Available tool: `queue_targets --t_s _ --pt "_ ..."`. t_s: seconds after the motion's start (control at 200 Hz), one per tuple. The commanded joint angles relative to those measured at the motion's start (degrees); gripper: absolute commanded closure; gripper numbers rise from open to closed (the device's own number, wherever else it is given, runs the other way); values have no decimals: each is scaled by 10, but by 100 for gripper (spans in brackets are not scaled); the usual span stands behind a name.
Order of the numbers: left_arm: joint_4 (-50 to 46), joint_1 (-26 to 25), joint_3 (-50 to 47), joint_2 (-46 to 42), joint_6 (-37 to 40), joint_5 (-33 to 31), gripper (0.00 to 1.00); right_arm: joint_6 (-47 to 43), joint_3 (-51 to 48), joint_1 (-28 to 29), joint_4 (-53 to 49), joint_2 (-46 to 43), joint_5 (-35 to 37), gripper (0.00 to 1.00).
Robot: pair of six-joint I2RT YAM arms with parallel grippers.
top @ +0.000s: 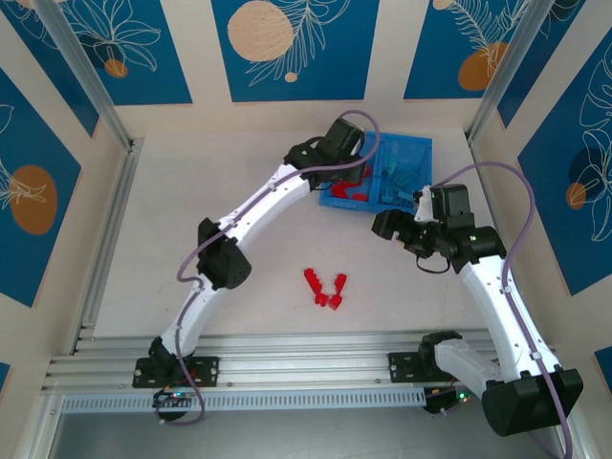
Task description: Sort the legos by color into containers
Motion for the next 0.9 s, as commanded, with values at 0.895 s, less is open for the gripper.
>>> queue_targets --t_s 0.895 --pt "31 14 -473 -372 -268 -42 44 19 -37 -2 24 -79 62 16"
